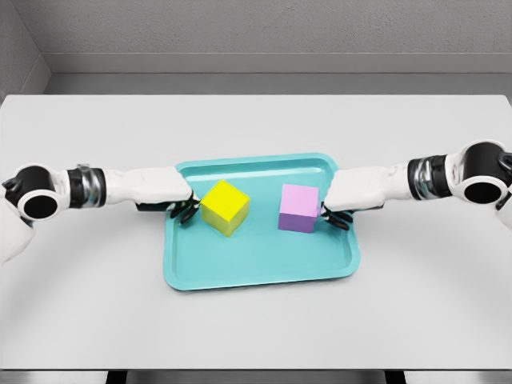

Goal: Push two cubes

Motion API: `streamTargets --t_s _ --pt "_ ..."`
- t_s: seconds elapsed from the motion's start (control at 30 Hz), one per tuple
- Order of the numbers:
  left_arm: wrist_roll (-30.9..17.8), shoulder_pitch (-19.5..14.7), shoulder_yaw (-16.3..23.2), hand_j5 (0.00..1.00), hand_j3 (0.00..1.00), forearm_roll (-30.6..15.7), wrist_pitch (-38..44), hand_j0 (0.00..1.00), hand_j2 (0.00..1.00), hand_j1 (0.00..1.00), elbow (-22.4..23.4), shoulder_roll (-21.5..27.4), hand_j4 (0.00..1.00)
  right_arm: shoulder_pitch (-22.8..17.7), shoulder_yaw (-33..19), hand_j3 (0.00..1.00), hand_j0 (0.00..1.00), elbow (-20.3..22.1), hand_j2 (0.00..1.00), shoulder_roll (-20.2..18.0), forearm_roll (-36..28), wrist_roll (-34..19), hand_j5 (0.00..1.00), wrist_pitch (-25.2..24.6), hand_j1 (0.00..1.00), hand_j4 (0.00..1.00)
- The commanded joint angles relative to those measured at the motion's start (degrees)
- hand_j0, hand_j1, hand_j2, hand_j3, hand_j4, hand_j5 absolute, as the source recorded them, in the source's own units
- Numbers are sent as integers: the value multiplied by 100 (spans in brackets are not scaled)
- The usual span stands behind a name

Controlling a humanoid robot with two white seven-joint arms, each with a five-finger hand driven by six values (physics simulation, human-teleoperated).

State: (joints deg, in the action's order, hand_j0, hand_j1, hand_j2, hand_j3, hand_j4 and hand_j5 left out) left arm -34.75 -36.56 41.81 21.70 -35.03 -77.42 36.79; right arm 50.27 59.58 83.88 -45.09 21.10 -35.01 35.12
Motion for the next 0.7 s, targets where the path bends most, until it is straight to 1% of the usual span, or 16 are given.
streamTargets --t_s 0.0,0.03,0.07,0.1,0.43,0.67 --pt "-25 0 38 24 24 -157 3 24 24 24 -27 -23 24 0 -60 15 15 -223 15 -52 -36 1 15 -12 15 15" --pt "-25 0 47 24 24 -157 3 24 24 24 -27 -67 24 -9 -60 16 16 -363 16 -52 -36 1 16 -12 16 16" --pt "-25 0 64 24 24 -157 3 24 24 24 -36 -84 24 -18 -51 16 16 -732 16 44 -27 1 16 -12 16 16" --pt "-25 0 82 24 24 -157 3 24 24 24 -36 -120 24 18 -34 16 16 -820 16 132 -27 1 16 -12 16 16" --pt "-25 0 135 25 25 -157 3 25 25 25 -54 -163 25 88 151 16 16 -820 16 668 -1 1 16 -12 16 16" --pt "-25 -9 143 25 25 -157 3 25 25 25 -62 -251 25 220 274 16 16 -812 16 862 -1 1 16 -12 16 16"
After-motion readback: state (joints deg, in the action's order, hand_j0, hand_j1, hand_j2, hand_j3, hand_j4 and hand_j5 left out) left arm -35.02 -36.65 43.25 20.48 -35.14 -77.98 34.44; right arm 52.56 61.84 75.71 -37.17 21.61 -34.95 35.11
